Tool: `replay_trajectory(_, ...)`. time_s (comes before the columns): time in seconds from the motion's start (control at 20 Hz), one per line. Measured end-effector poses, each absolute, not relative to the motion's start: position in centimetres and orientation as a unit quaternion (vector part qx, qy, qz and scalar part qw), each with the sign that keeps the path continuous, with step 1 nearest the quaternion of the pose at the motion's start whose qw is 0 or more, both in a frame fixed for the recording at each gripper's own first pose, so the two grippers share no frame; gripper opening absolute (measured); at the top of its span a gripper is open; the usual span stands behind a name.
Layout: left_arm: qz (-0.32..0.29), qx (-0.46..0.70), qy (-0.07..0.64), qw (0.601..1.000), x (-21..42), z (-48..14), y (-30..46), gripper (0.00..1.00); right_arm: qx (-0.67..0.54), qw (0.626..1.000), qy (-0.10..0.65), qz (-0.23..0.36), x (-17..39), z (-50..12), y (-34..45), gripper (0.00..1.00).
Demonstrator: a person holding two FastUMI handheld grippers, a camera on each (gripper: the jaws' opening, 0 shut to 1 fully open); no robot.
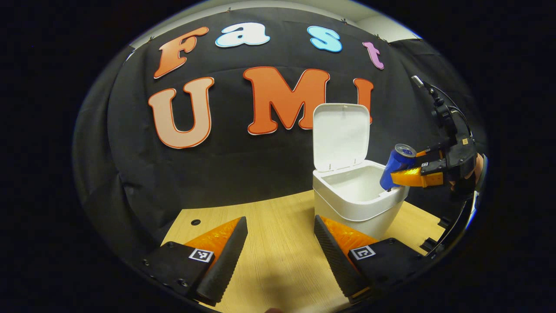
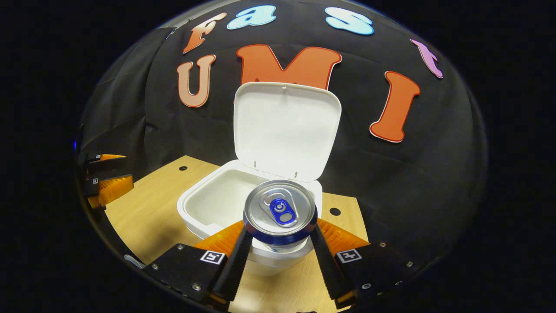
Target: Press the lid of the desktop garbage bin to open it, pick up the crumpled paper on the desktop and throw it into the bin, then pick up the pop can on the desktop and drop it into the bin, and finally close the garbage bin lid.
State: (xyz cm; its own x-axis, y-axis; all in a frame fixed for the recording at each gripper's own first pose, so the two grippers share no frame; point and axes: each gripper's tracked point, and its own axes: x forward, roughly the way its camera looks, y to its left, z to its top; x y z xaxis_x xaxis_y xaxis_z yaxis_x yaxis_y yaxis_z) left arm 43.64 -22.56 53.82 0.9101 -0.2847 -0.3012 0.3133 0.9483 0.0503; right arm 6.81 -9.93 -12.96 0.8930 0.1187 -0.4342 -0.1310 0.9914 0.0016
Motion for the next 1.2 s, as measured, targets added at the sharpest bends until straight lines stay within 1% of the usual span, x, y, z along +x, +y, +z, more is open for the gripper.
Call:
replay_trajectory(0.35, -0.143, 0.045, 0.146, 0.978, 43.2, 53.7, -20.9, 0.98, -0.018, 0.971, 0.234, 0.048, 6.9, -13.6, -10.3, 0.81)
replay_trajectory(0.55, -0.139, 0.038, 0.145, 0.979, 43.1, 53.6, -19.9, 0.98, -0.022, 0.974, 0.223, 0.040, 7.0, -12.1, -10.5, 0.81)
replay_trajectory(0.8, -0.132, 0.033, 0.145, 0.980, 43.0, 53.5, -18.6, 0.98, -0.030, 0.981, 0.191, 0.034, 8.2, -8.4, -10.8, 0.80)
replay_trajectory(1.2, -0.107, 0.026, 0.143, 0.984, 42.8, 53.3, -16.0, 0.98, -0.049, 0.993, 0.109, 0.026, 11.4, 0.0, -11.7, 0.80)
